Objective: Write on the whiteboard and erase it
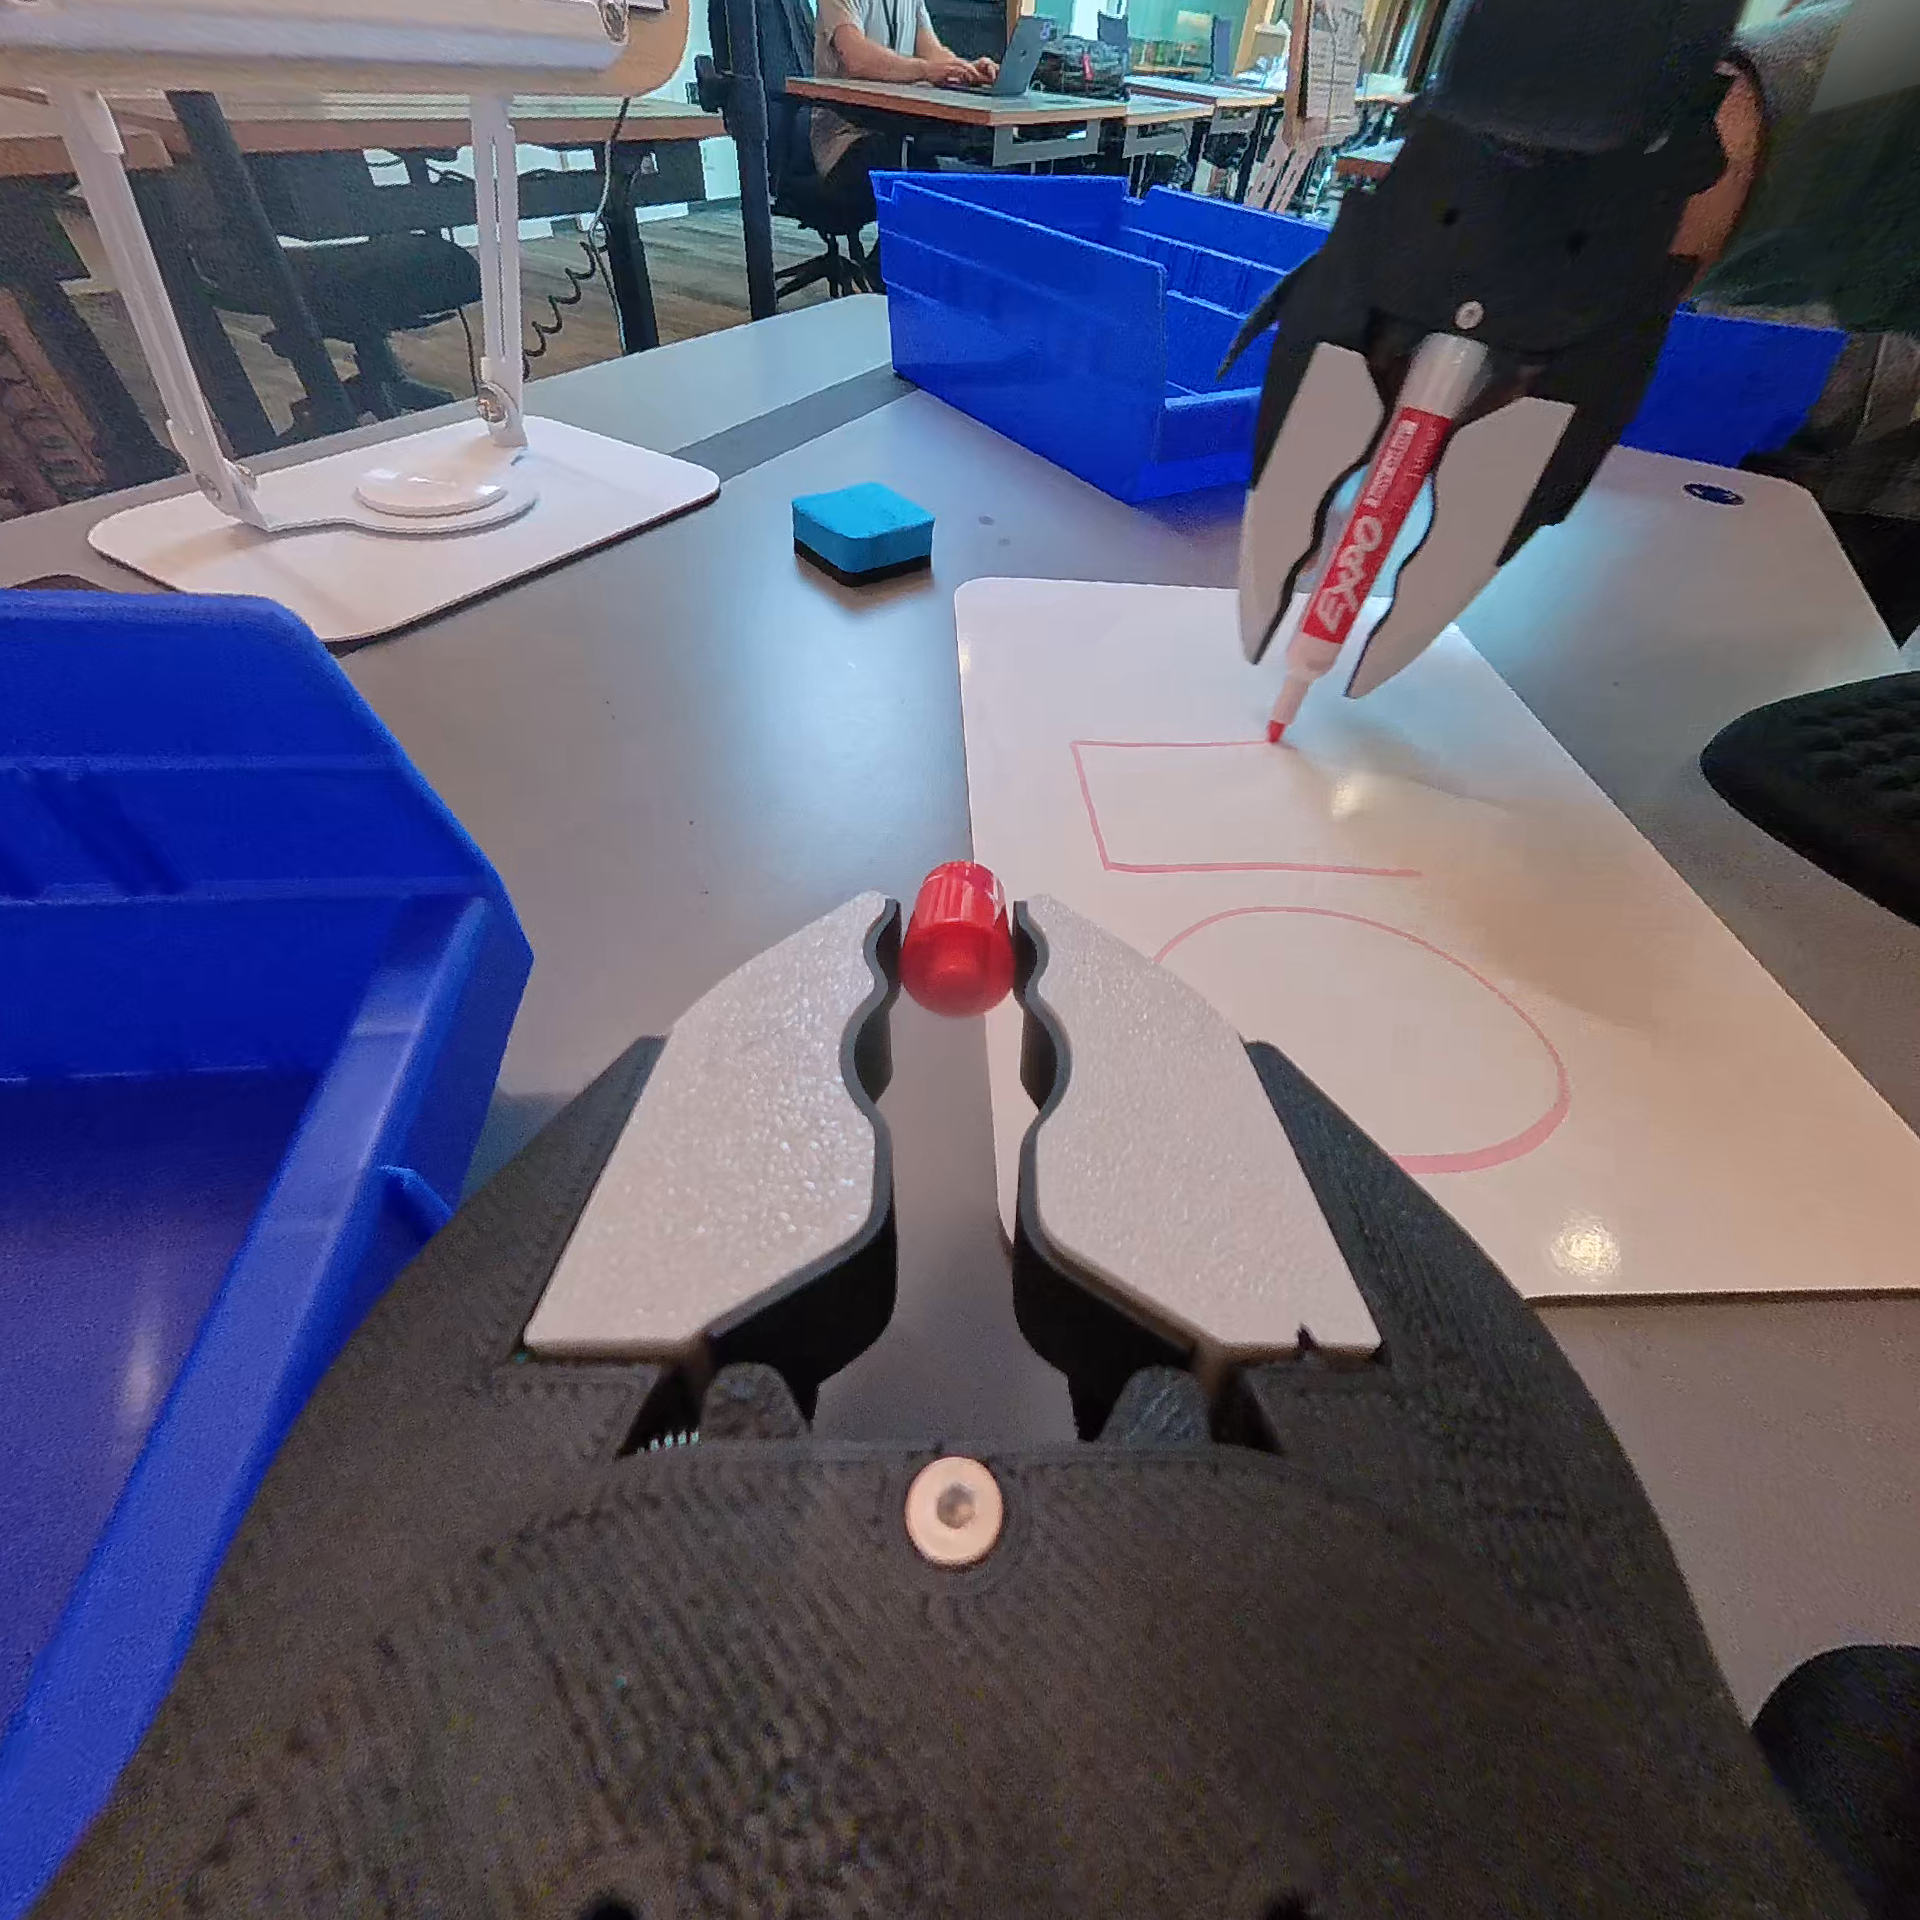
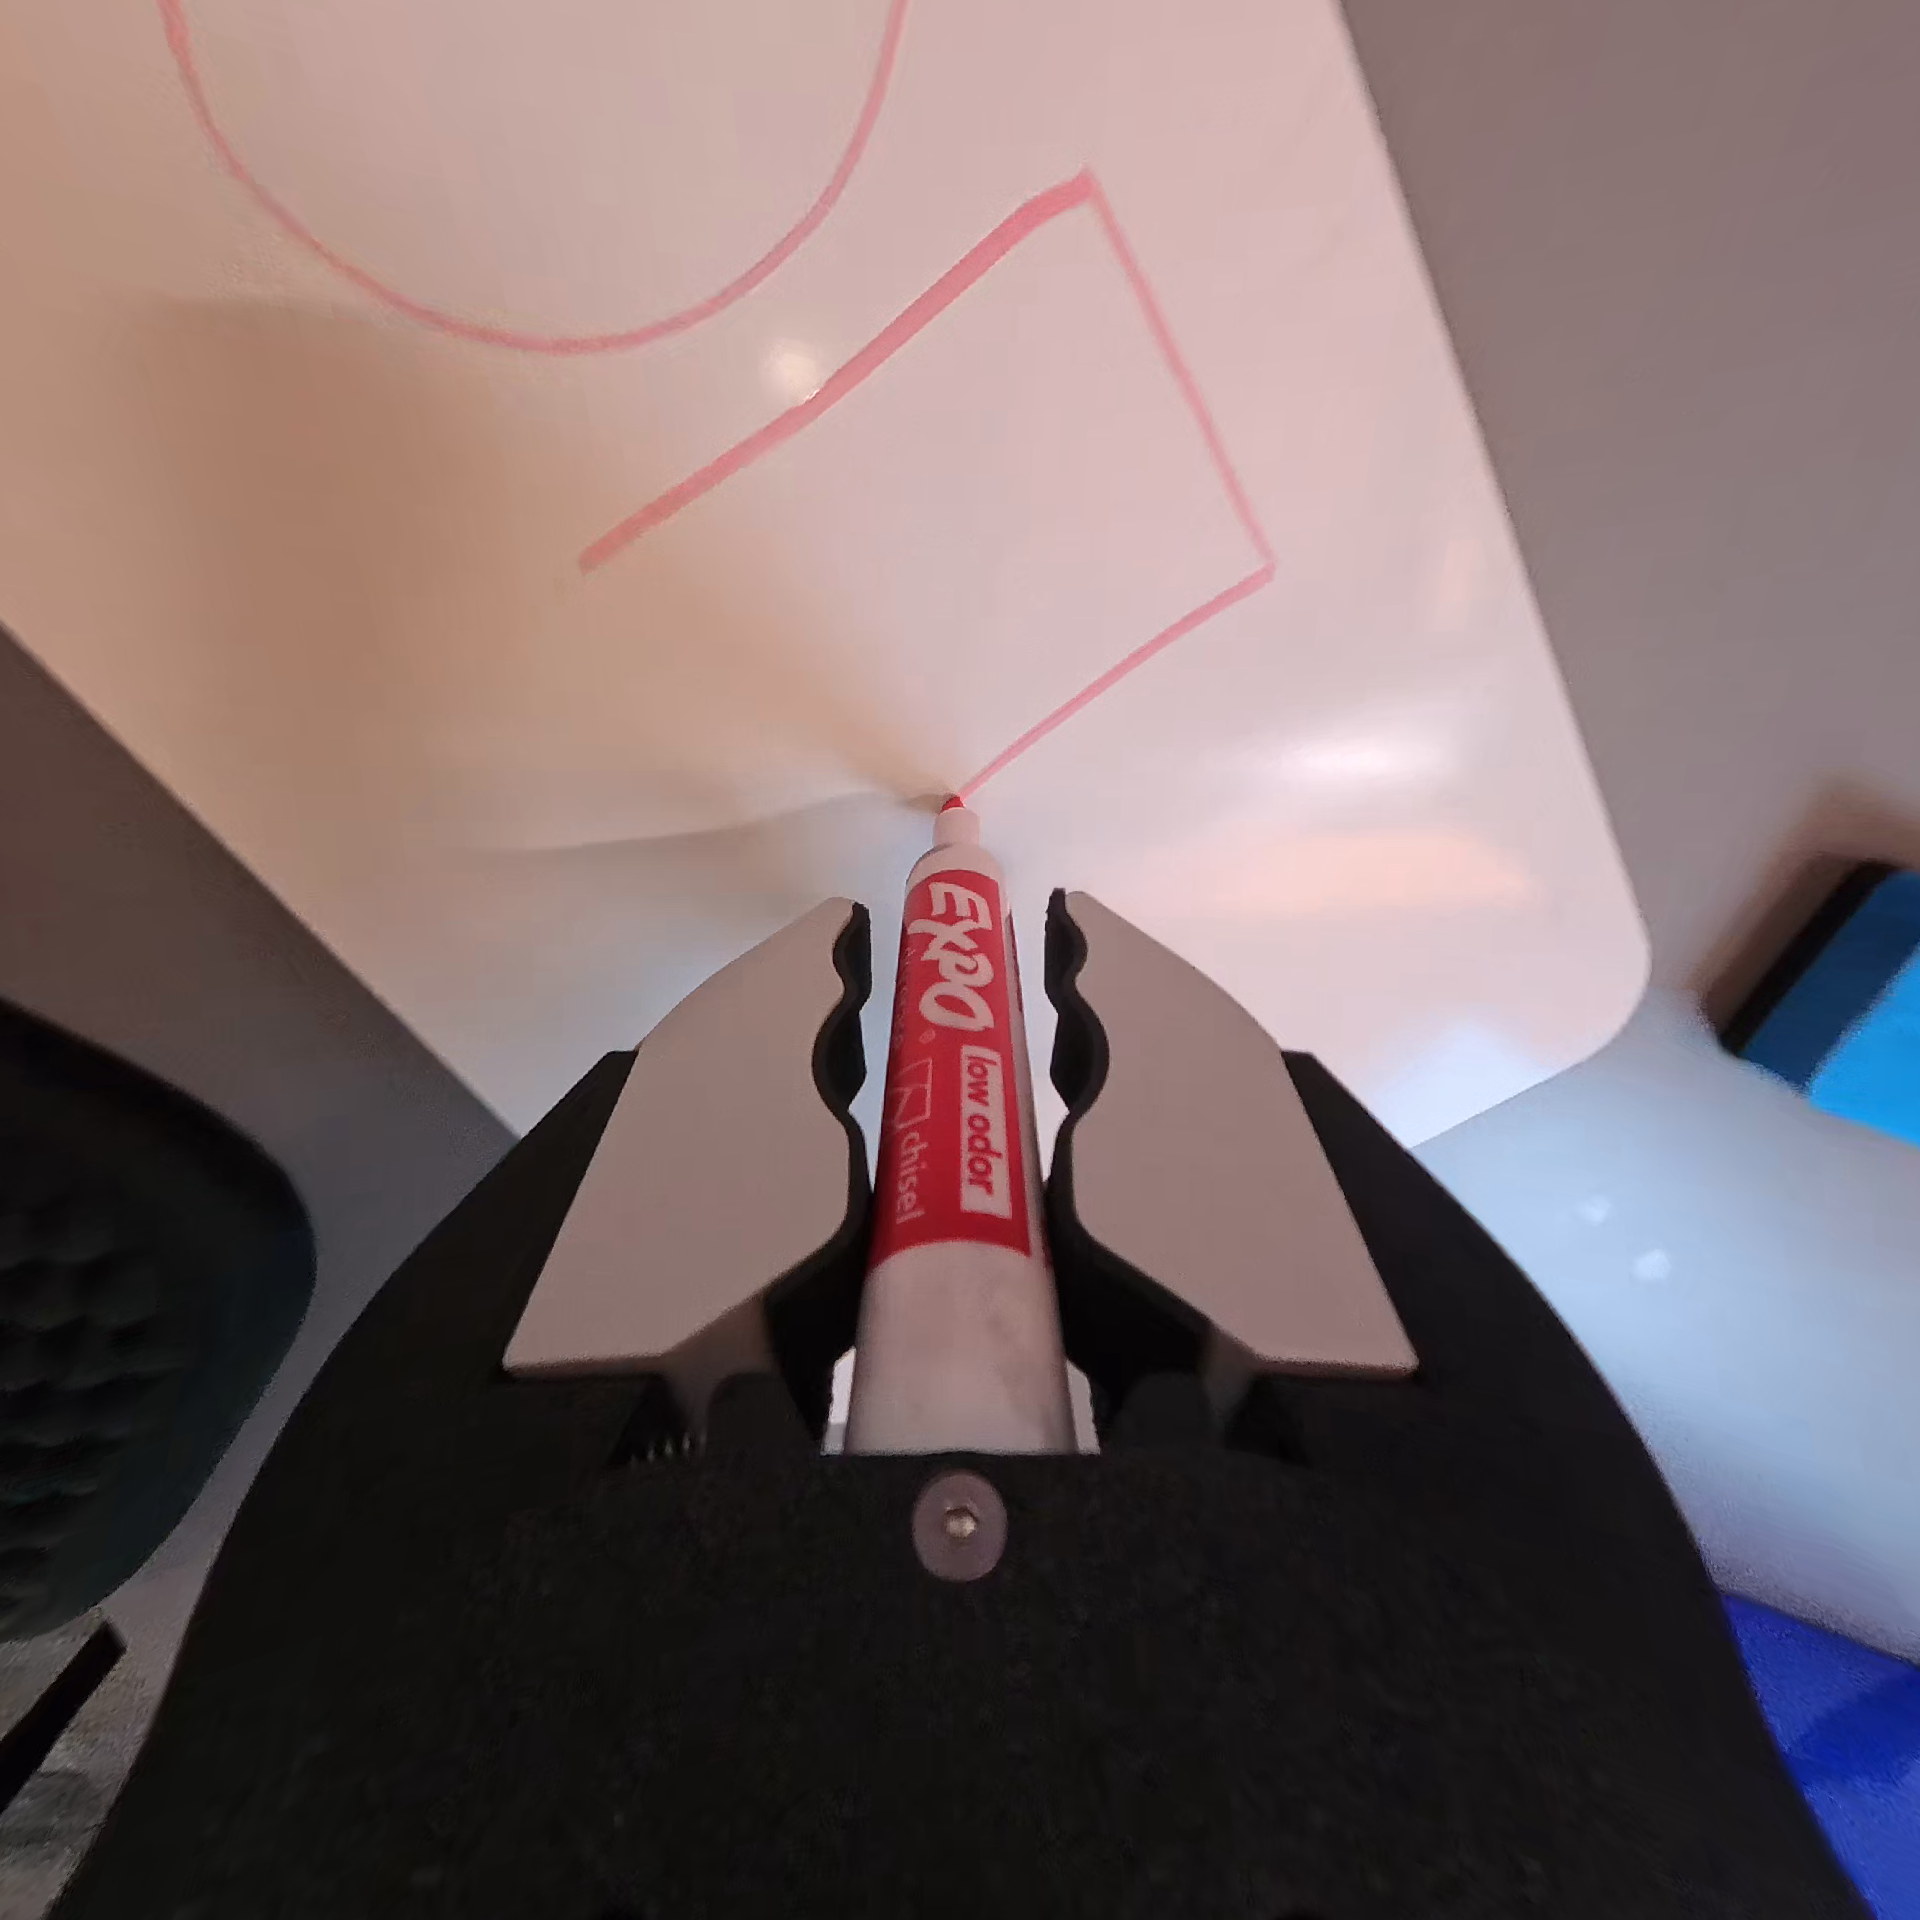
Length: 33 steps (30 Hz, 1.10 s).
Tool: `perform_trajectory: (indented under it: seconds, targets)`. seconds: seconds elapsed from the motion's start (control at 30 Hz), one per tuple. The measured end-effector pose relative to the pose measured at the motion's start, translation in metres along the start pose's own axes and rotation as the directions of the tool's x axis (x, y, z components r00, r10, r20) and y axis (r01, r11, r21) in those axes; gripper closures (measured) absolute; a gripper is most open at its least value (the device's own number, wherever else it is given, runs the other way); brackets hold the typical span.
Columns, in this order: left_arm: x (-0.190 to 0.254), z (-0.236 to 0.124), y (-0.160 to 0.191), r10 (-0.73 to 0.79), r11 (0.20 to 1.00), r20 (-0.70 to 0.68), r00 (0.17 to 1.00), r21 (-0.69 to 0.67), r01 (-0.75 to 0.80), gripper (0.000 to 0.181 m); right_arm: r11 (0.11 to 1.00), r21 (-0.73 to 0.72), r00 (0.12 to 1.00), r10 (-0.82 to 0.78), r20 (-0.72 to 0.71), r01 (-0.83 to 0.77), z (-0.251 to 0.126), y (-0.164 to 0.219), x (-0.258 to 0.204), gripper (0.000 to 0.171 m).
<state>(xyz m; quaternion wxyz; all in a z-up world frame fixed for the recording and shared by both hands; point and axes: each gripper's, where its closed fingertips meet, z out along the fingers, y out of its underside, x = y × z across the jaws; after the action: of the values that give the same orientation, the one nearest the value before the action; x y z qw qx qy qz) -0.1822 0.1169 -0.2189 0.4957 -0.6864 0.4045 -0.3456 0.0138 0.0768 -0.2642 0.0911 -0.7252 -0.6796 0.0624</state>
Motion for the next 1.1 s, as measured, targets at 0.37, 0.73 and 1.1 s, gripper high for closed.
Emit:
perform_trajectory:
  seconds: [0.37, 0.73, 1.1]
  targets:
    - [0.001, 0.001, 0.000, 0.002, 1.000, 0.003, 1.000, 0.000, -0.002, 0.161, 0.999, 0.021, 0.999, -0.036, 0.031, 0.035, 0.001, -0.009, -0.029, 0.138]
    - [-0.002, -0.002, -0.003, -0.002, 1.000, 0.005, 1.000, 0.011, 0.002, 0.161, 0.992, 0.125, 1.000, -0.025, -0.007, 0.026, -0.015, -0.027, -0.012, 0.138]
    - [-0.004, -0.001, 0.000, -0.013, 1.000, 0.011, 1.000, 0.008, 0.013, 0.161, 0.987, 0.149, 0.998, 0.055, -0.016, -0.052, -0.008, -0.006, 0.037, 0.138]
